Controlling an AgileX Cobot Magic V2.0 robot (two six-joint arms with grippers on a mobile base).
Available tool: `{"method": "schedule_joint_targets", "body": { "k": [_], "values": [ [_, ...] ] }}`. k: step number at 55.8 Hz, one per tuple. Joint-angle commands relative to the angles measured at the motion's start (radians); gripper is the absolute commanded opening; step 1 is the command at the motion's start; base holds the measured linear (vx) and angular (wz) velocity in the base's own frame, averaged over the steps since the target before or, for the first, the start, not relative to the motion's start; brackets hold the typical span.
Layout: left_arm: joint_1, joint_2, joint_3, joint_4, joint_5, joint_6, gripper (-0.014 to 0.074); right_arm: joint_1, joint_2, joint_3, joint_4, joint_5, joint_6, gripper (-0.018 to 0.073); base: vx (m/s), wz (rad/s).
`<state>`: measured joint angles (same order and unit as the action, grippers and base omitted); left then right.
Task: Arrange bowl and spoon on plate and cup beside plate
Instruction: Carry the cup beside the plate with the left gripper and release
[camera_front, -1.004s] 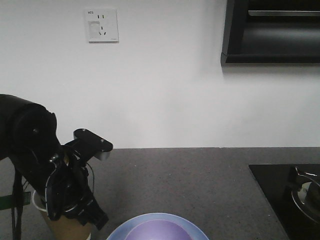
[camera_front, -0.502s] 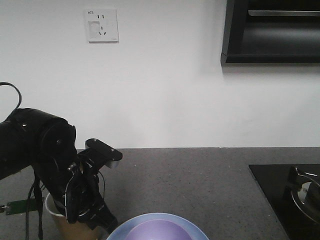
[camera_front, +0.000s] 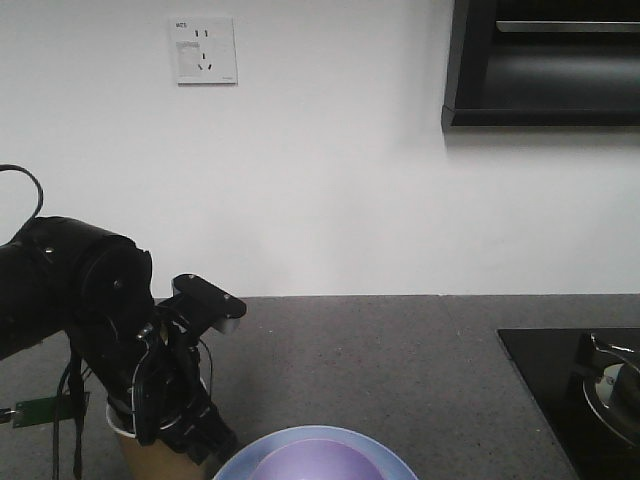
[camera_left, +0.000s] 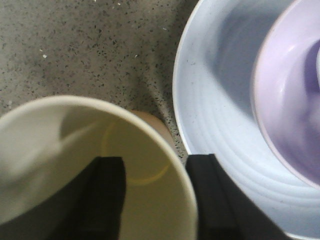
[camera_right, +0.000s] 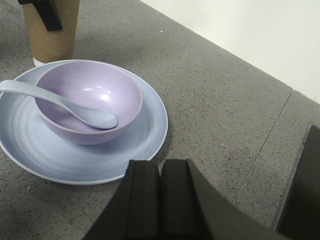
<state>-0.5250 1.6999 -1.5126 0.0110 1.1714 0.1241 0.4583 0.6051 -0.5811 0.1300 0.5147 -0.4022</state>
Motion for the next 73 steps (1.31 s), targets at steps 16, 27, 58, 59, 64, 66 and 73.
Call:
{"method": "schedule_joint_targets", "body": {
  "k": [16,27,58,59,64,66,73],
  "values": [
    [-0.010,-0.073,-0.034,0.023,-0.033,-0.002,0.0496,0.003,0.002,-0.027,-0.005,-0.073,-0.008,-0.0009,0.00,0.00],
    [-0.010,-0.134,-0.034,0.023,-0.045,-0.002,0.0496,0.003,0.002,-0.027,-0.005,-0.073,-0.008,-0.0009,0.00,0.00],
    [-0.010,-0.409,-0.034,-0.084,-0.120,0.084,0.0395,0.003,0.000,-0.027,0.031,-0.109,0.001,-0.0009,0.00,0.00],
    [-0.010,-0.424,-0.034,-0.078,-0.121,0.092,0.0379,0.003,-0.001,-0.027,0.037,-0.119,0.002,-0.0009,0.00,0.00],
    [-0.010,-0.489,-0.033,-0.060,-0.119,0.155,0.0236,0.003,-0.008,-0.031,0.079,-0.172,0.009,-0.0009,0.00,0.00],
    [-0.010,-0.522,-0.032,-0.040,-0.121,0.169,0.0173,0.003,-0.010,-0.033,0.095,-0.200,0.022,-0.0009,0.00,0.00],
    [-0.009,-0.634,0.023,0.063,-0.134,0.174,-0.0010,0.003,-0.013,-0.059,0.153,-0.243,0.077,-0.0009,0.00,0.00]
  ]
}}
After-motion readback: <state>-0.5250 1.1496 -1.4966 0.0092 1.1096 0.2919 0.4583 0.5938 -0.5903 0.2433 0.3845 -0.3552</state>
